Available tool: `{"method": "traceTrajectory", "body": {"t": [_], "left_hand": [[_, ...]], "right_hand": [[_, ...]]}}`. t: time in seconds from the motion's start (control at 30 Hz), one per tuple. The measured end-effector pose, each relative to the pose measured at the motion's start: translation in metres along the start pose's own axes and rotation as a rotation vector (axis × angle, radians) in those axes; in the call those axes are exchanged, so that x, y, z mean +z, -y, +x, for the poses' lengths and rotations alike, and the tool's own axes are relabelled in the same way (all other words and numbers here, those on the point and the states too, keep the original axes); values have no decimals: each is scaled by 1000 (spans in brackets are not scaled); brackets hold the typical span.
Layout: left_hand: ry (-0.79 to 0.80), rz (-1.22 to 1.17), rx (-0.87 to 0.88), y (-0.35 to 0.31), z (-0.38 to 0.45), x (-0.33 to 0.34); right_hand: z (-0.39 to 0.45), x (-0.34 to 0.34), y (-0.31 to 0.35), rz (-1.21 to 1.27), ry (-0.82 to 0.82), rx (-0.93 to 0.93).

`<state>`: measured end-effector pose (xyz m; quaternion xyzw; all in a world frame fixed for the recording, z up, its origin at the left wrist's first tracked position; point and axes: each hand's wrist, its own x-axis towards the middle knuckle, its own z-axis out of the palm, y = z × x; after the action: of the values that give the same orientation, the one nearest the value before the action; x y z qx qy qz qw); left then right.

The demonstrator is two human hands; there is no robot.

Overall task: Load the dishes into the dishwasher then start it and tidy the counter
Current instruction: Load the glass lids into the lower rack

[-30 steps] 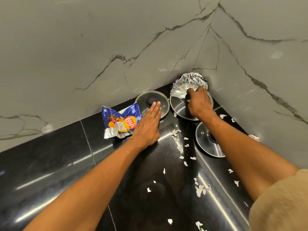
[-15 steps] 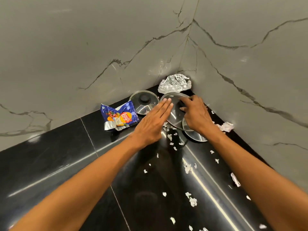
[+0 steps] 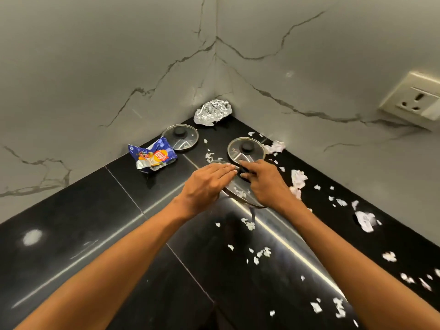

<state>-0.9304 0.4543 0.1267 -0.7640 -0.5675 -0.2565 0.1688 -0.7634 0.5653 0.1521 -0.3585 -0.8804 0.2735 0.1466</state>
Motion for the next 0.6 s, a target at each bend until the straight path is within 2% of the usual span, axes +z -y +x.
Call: {"method": "traceTrajectory", "body": {"t": [0.07, 0.23, 0.43, 0.6], "left_hand": [[-15, 2, 36, -21, -2, -6], [-50, -67, 87, -70, -18, -13], [-64, -147, 100, -112, -32, -22], [-103, -251, 140, -134, -25, -14]], "right_hand": [[-33, -2, 1, 42, -36, 29], [-131, 12, 5, 11, -265, 59], [-218, 17, 13, -74, -329, -45], [-253, 29, 11, -172, -409, 69]]}}
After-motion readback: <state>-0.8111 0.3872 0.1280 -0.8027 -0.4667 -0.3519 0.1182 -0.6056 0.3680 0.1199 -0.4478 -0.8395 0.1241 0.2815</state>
